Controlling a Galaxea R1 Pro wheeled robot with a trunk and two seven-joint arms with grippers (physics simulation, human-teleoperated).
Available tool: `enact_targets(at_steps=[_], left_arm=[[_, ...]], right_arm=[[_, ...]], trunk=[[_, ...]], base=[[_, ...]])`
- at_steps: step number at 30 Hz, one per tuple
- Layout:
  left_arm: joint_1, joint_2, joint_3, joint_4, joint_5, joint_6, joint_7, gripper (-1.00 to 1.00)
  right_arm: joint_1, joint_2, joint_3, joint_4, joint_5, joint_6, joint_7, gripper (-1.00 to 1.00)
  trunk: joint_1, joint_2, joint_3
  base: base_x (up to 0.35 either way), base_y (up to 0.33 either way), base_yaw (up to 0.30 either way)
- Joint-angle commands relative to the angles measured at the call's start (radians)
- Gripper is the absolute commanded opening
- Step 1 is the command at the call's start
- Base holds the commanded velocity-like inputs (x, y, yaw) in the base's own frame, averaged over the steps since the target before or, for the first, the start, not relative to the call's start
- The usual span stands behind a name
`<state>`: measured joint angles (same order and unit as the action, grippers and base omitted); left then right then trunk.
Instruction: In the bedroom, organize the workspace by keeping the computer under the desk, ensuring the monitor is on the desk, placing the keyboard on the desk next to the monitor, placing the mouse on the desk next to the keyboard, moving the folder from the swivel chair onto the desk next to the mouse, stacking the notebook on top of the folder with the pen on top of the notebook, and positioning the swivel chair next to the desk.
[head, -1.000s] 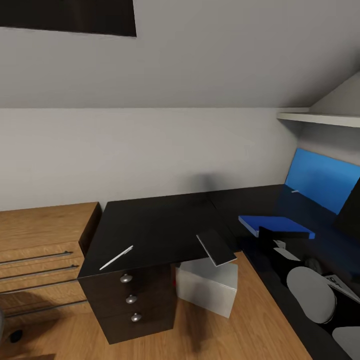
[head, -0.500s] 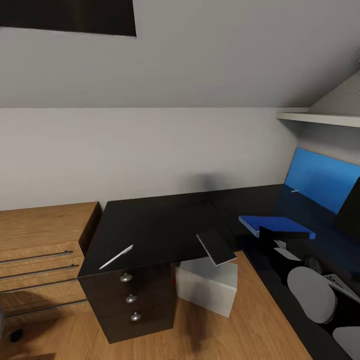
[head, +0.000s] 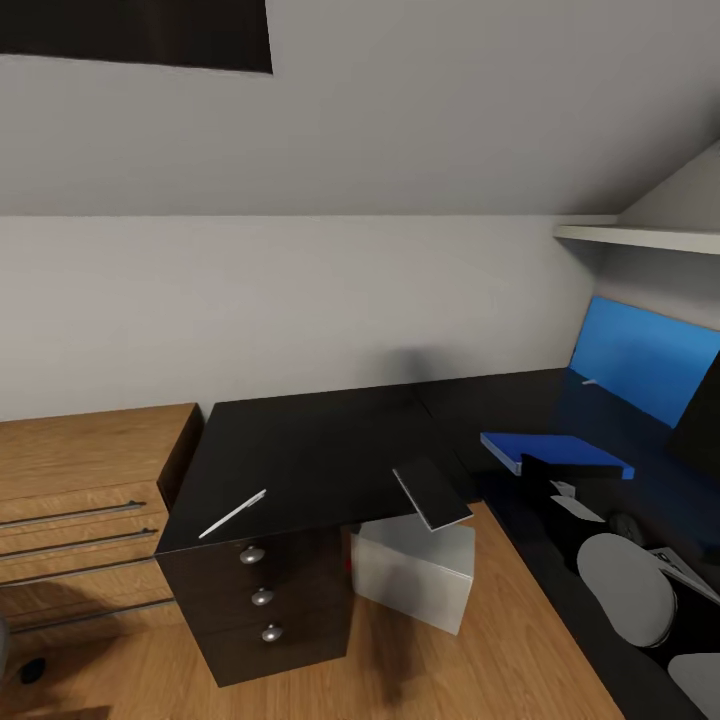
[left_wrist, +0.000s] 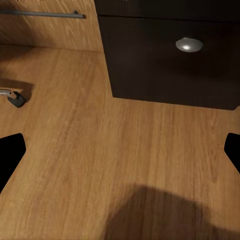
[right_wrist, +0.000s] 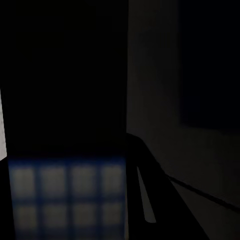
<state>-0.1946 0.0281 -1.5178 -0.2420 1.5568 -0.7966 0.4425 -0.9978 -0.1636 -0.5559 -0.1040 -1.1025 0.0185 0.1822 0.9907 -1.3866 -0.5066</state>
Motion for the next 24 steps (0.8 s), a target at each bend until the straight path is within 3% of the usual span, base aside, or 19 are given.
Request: enact_targets(at_steps=[1,11,12,24], left_arm=[[-0.001,0.001,-0.009,-0.003,0.002,-0.003,0.01,1.0],[-0.001,0.001,-0.009,-0.003,0.002,-0.003,0.01,1.0],[-0.001,0.001,-0.009,-0.003,0.002,-0.003,0.01,1.0],[-0.001,0.0,-0.01,-0.003,0.002,-0.003,0.01,1.0]], right_arm=[[-0.001,0.0,0.001,0.001,-0.01,0.002,0.004,-1.0],[-0.001,-0.001,0.001,0.001,-0.01,0.004,0.003,-1.0],[-0.001,-0.001,0.001,0.001,-0.01,0.005,0.003,1.0],[-0.001,-0.006,0.001,0.001,-0.01,0.004,0.003,1.0]], trunk=[[0.0,-0.001,-0.001],[0.0,-0.001,-0.001],[0.0,-0.001,-0.001],[0.0,-0.001,-0.001]], base=[[0.0,0.0,0.0],[0.0,0.0,0.0],[0.0,0.0,0.0],[0.0,0.0,0.0]])
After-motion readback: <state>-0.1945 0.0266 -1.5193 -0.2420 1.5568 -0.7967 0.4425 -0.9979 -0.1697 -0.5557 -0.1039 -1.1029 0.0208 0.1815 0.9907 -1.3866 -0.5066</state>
